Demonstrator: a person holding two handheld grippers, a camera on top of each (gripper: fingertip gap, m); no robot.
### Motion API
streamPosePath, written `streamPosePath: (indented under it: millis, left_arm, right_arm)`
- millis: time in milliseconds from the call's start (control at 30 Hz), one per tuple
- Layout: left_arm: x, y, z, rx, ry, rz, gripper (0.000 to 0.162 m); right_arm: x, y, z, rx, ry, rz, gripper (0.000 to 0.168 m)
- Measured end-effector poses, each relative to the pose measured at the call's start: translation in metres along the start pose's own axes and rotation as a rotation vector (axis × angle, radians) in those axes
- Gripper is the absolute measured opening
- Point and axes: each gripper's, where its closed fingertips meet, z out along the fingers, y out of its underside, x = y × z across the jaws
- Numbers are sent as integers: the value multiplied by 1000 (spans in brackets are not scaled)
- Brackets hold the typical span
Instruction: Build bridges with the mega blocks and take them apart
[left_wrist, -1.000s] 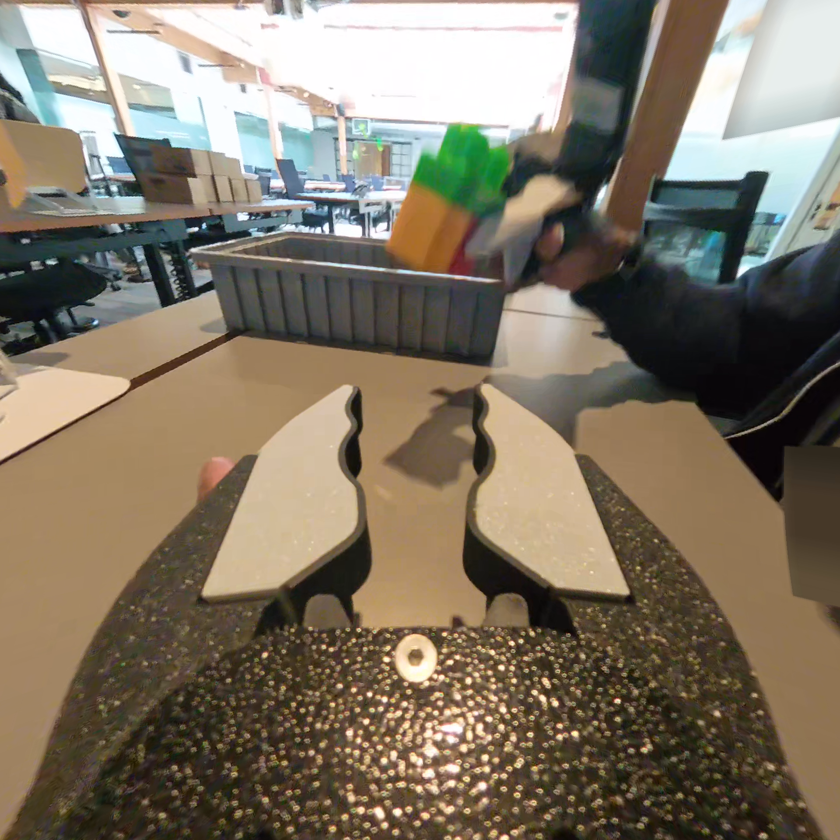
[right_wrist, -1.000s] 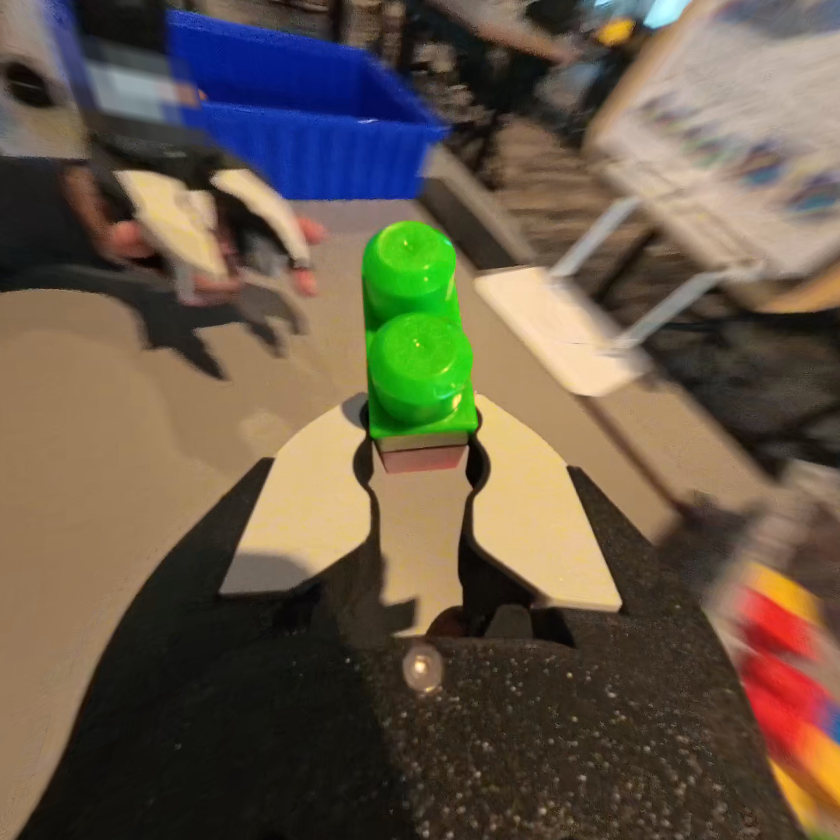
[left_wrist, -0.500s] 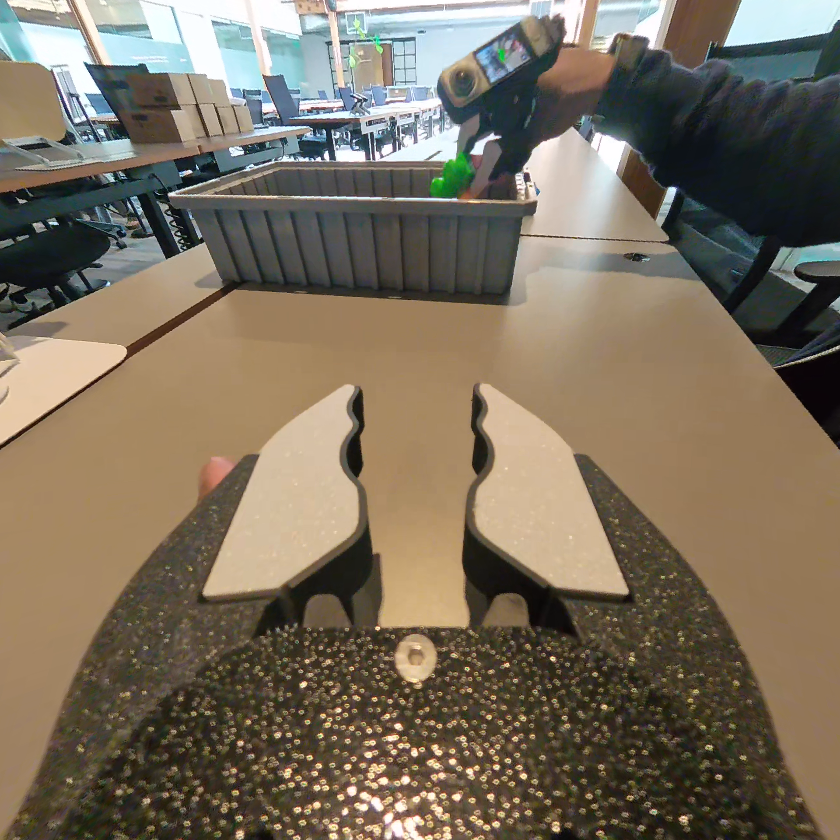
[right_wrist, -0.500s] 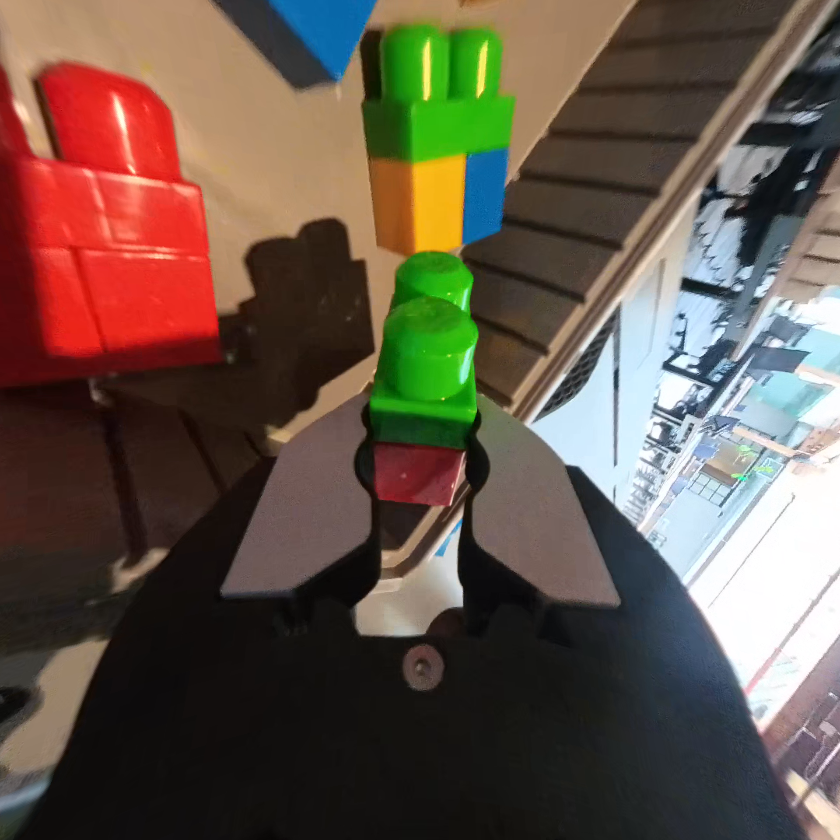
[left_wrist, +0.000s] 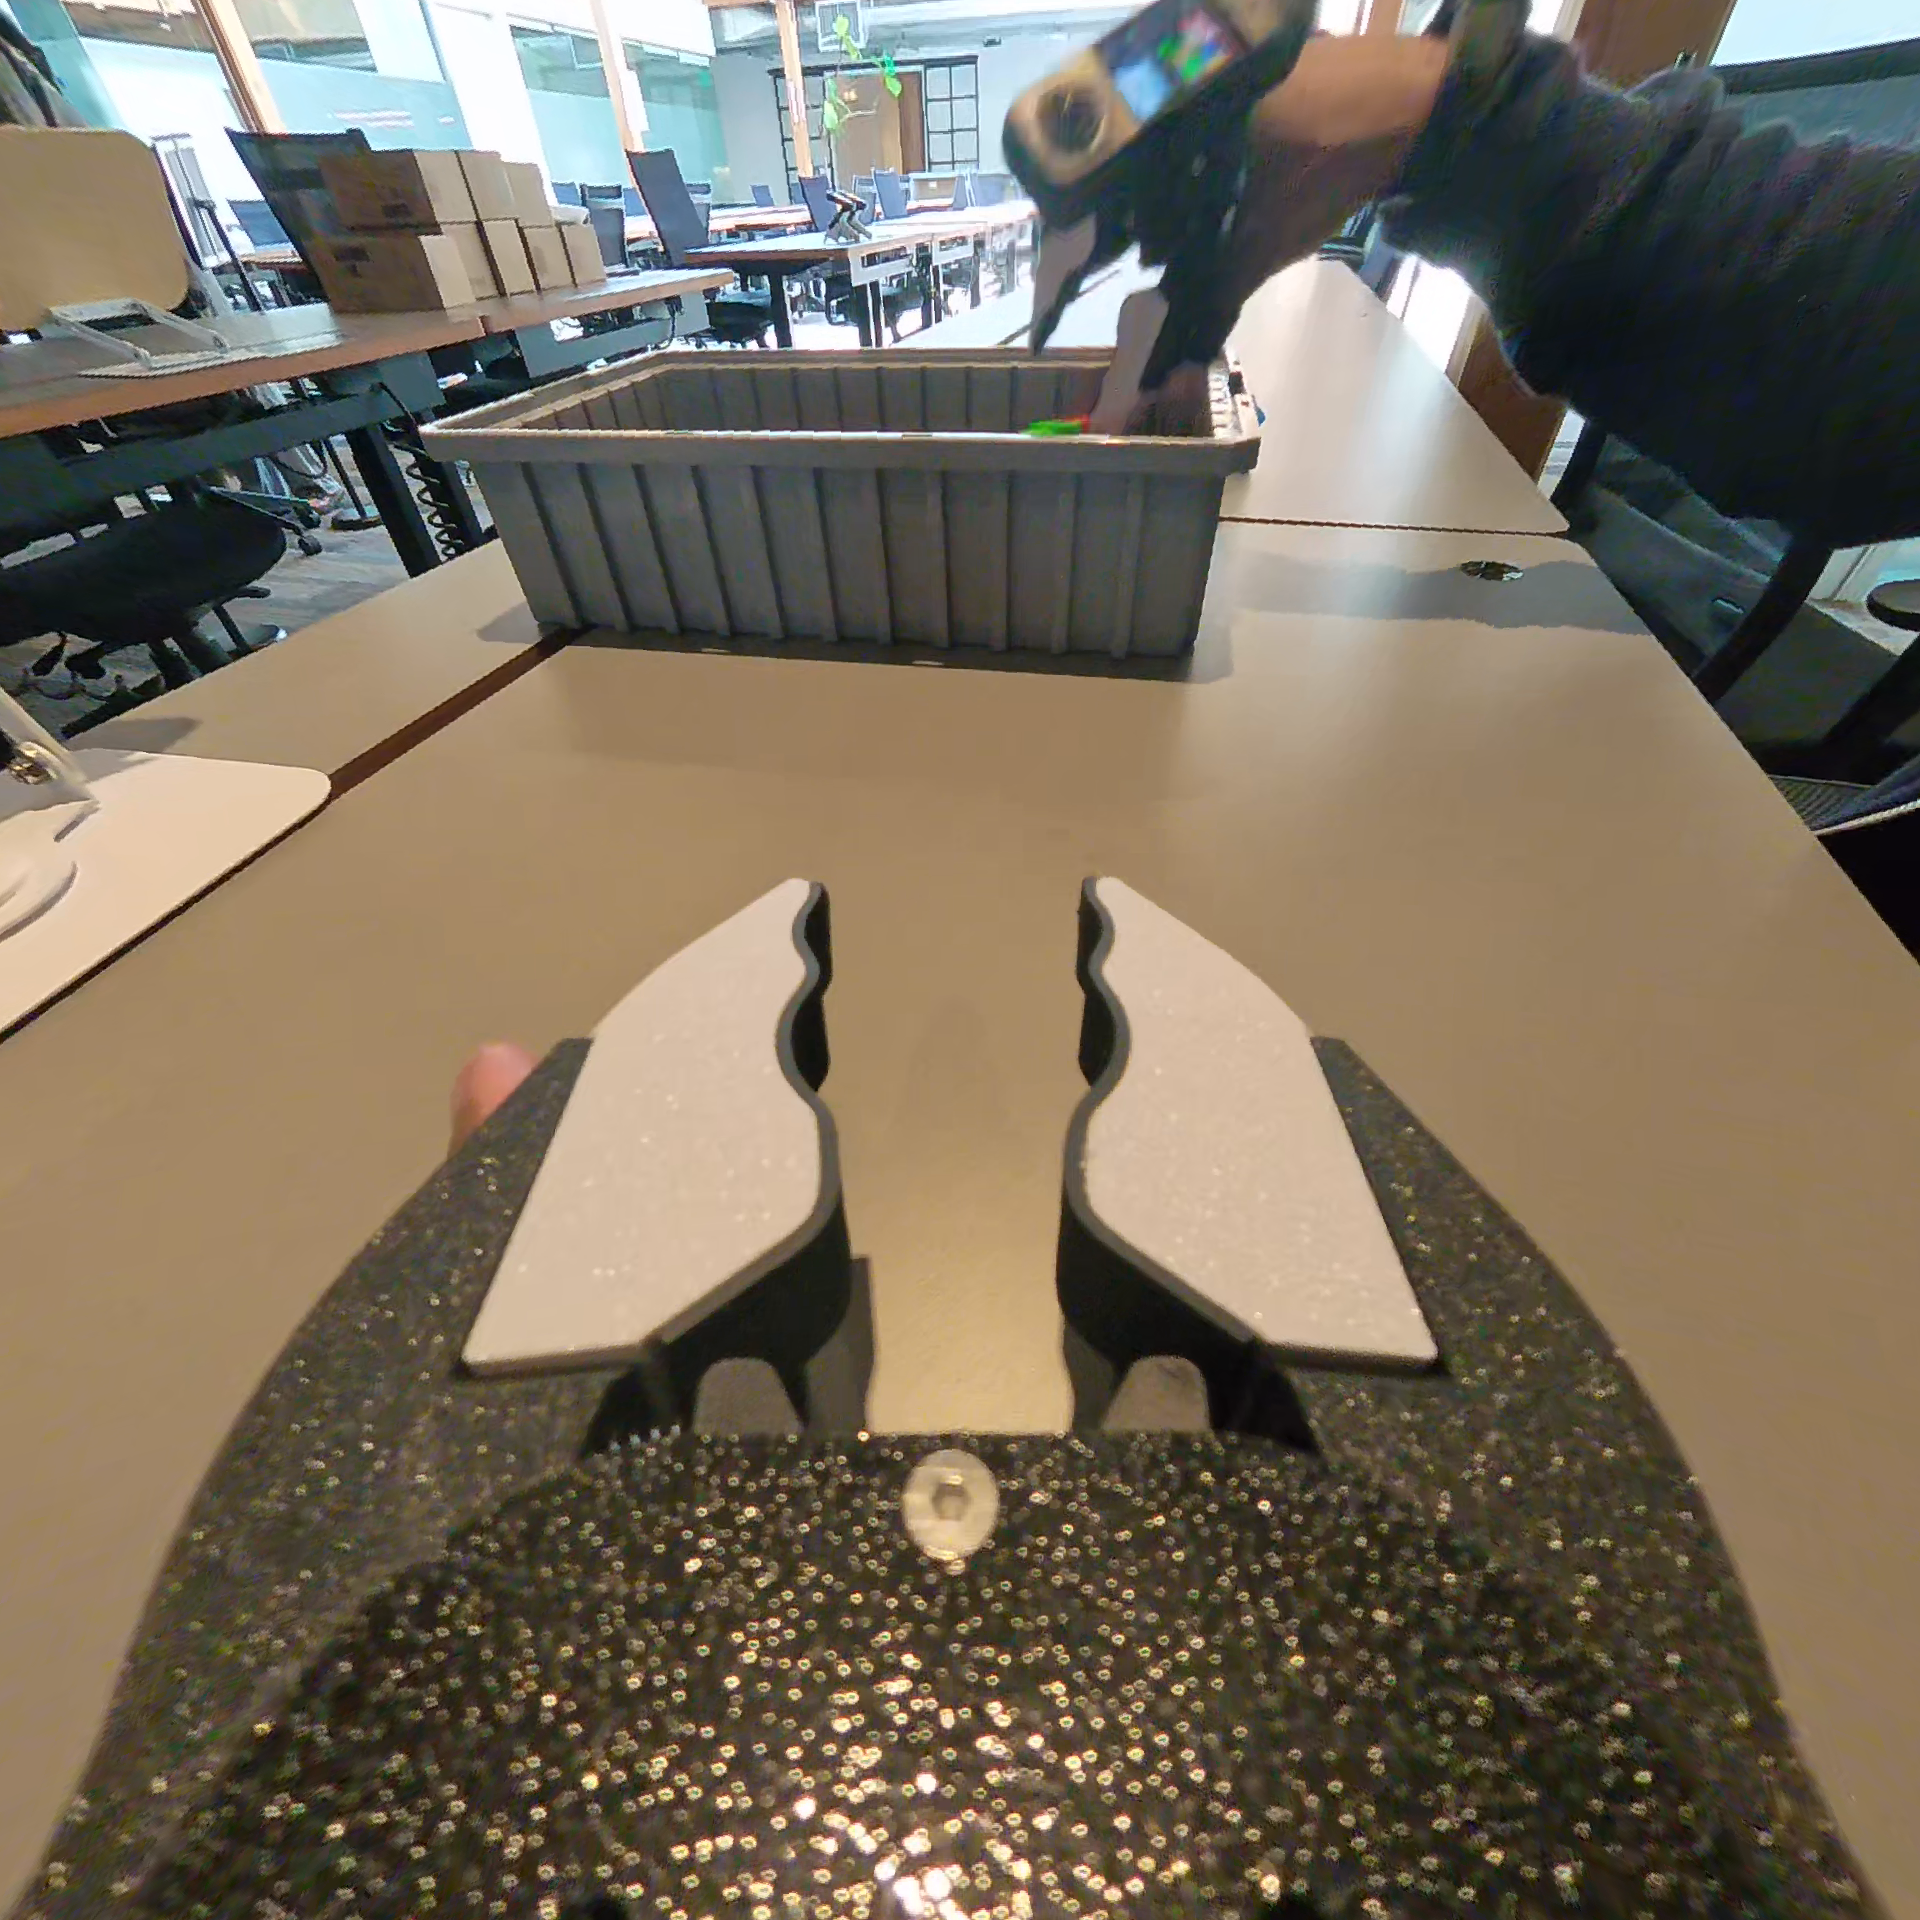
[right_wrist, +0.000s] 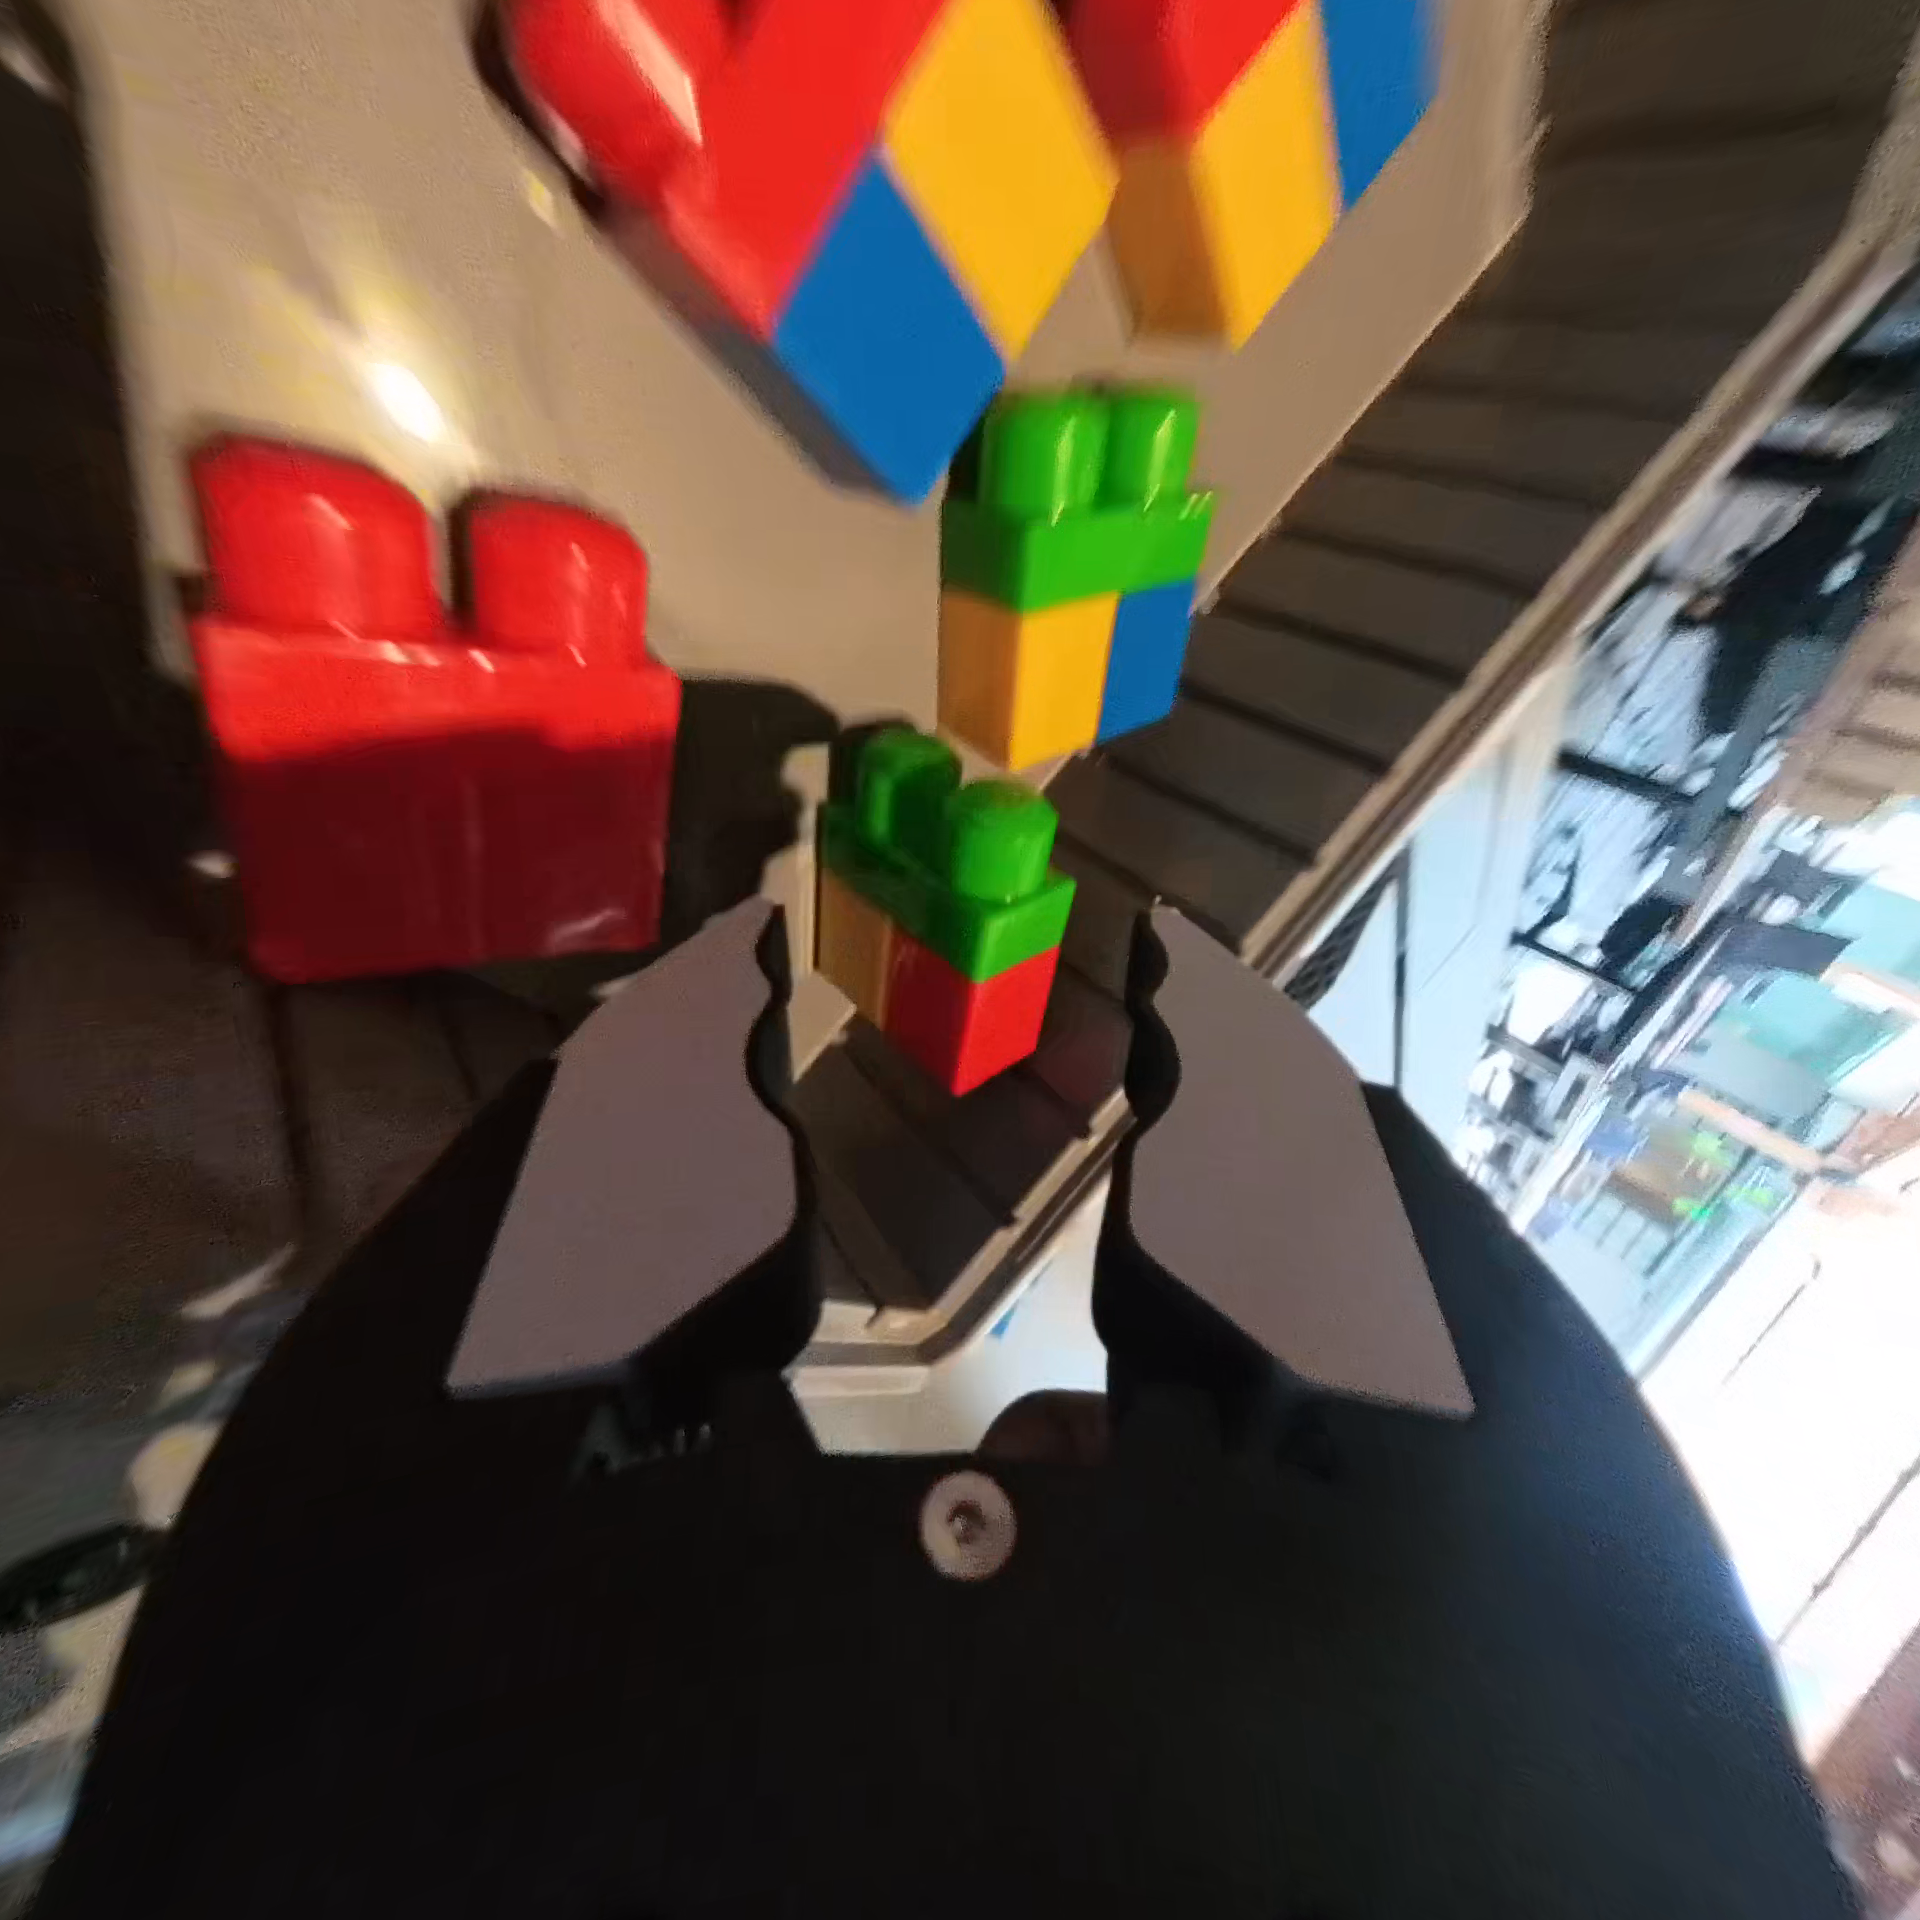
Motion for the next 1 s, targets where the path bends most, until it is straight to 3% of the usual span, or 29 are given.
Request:
streamPosePath:
  millis: [133,267,600,733,833,1000]
  left_arm:
    - [0,1,1,-2,0,-3,45]
    - [1,1,2,-9,-1,1,45]
    - [-3,-3,-3,-2,-33,15,44]
    - [-14,-6,-10,-25,-105,49,45]
    - [-43,-9,-35,-116,-296,88,46]
    - [-94,-28,-160,-271,-760,24,47]
  right_arm:
    - [-8,-65,-68,296,82,-2,58]
    - [-32,-123,-115,436,133,-57,56]
    - [-81,-213,-149,623,77,-108,53]
    - [-150,-258,-153,806,-221,-92,51]
    - [-217,-281,-147,864,-533,-78,51]
    - [-274,-287,-136,851,-734,-110,52]
